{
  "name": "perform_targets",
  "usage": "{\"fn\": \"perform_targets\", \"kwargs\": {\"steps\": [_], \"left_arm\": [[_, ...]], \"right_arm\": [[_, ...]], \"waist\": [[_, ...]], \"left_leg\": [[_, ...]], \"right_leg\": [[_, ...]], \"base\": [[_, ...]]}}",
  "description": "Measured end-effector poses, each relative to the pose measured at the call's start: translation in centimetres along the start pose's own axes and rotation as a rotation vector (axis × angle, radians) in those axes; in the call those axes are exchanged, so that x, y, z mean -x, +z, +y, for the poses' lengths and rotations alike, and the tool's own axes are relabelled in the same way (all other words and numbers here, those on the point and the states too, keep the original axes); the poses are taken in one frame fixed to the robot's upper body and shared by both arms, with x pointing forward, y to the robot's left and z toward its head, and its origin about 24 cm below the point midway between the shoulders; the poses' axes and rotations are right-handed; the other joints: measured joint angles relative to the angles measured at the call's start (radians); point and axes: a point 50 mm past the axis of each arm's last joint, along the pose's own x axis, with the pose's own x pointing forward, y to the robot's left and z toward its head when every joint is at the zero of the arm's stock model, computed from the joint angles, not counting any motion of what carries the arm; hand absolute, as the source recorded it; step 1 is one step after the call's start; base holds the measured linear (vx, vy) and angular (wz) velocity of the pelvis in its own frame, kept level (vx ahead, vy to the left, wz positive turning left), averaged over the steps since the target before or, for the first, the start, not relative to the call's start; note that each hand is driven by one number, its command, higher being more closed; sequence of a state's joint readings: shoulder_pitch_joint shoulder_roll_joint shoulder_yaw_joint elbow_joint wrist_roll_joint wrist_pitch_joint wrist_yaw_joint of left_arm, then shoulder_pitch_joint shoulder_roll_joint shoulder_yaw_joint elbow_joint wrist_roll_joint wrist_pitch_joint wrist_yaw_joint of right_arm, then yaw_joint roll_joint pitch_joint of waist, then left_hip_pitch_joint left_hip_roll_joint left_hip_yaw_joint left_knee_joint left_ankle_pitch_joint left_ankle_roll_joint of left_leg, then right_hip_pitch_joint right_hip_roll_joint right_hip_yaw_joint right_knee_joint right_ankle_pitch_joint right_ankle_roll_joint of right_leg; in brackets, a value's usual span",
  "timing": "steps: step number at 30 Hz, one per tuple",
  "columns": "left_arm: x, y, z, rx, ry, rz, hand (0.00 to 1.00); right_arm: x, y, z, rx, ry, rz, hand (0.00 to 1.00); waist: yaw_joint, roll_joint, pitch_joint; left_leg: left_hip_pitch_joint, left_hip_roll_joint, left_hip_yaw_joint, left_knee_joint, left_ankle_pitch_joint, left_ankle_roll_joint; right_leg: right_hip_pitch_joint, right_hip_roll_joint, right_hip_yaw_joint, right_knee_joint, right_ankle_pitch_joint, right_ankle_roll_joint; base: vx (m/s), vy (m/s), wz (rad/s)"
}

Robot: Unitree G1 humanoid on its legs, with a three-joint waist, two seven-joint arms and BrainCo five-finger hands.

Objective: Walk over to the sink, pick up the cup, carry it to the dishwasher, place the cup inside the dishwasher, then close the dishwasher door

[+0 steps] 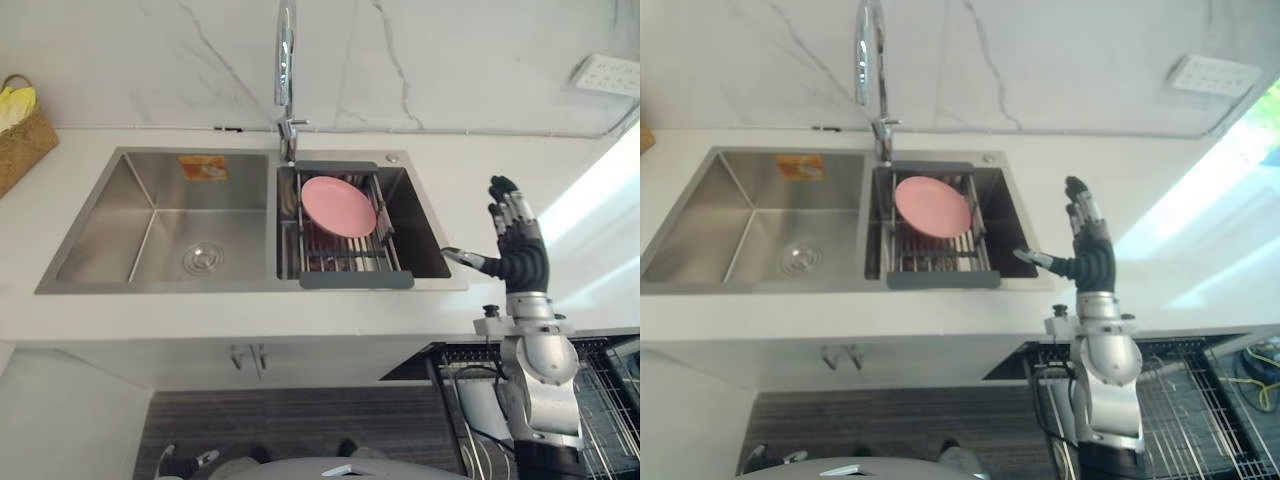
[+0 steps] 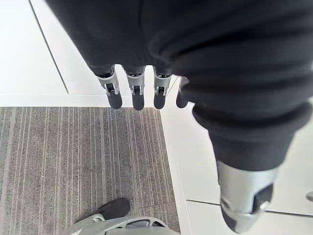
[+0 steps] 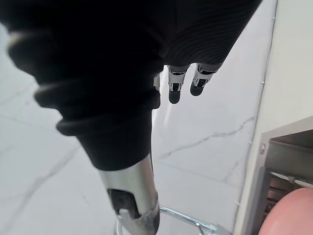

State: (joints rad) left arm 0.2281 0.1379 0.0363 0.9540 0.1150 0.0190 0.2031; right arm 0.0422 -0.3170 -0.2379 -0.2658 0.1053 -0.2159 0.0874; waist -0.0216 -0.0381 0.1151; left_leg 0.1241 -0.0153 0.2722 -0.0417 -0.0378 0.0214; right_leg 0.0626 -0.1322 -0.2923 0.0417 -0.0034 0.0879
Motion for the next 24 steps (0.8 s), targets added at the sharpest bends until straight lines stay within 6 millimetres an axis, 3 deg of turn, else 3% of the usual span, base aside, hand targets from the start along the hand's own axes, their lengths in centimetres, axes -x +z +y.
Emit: {"fn": "perform_targets", "kwargs": {"steps": [3, 10, 17, 21, 24], "left_arm": [[0.0, -0.1, -0.1, -0.012, -0.003, 0.008, 0.0], [0.0, -0.2, -0.2, -0.04, -0.036, 0.02, 0.0], [0.1, -0.1, -0.2, -0.062, -0.049, 0.021, 0.0], [0.2, -0.3, -0.2, -0.067, -0.069, 0.025, 0.0], [0.2, -0.4, -0.2, -0.067, -0.073, 0.027, 0.0]], "right_arm": [[-0.7, -0.5, 1.2, 0.133, 0.078, 0.039, 0.0], [-2.2, -2.4, 3.5, 0.267, 0.202, 0.124, 0.0], [-3.3, -4.9, 4.6, 0.379, 0.278, 0.242, 0.0], [-4.8, -6.3, 4.3, 0.457, 0.272, 0.329, 0.0], [-5.2, -6.5, 4.5, 0.49, 0.281, 0.341, 0.0]], "waist": [[0.012, 0.004, -0.003], [0.03, 0.004, -0.003], [0.051, 0.01, -0.004], [0.062, 0.02, -0.003], [0.068, 0.022, -0.003]], "left_leg": [[0.0, -0.007, -0.019, -0.014, 0.012, 0.004], [-0.024, -0.015, -0.079, -0.036, 0.049, 0.011], [-0.036, -0.016, -0.138, -0.042, 0.071, 0.007], [-0.04, -0.016, -0.165, -0.043, 0.08, 0.002], [-0.038, -0.016, -0.167, -0.044, 0.076, -0.004]], "right_leg": [[0.009, -0.001, -0.018, -0.018, 0.01, 0.001], [0.014, -0.006, -0.077, -0.034, 0.021, 0.003], [0.046, -0.007, -0.148, -0.048, 0.022, 0.002], [0.069, -0.006, -0.184, -0.054, 0.022, 0.002], [0.076, -0.005, -0.189, -0.059, 0.021, 0.001]], "base": [[-0.05, 0.012, 0.14], [-0.06, 0.004, 0.26], [-0.04, 0.002, 0.31], [-0.04, -0.001, 0.21], [-0.04, 0.006, 0.08]]}}
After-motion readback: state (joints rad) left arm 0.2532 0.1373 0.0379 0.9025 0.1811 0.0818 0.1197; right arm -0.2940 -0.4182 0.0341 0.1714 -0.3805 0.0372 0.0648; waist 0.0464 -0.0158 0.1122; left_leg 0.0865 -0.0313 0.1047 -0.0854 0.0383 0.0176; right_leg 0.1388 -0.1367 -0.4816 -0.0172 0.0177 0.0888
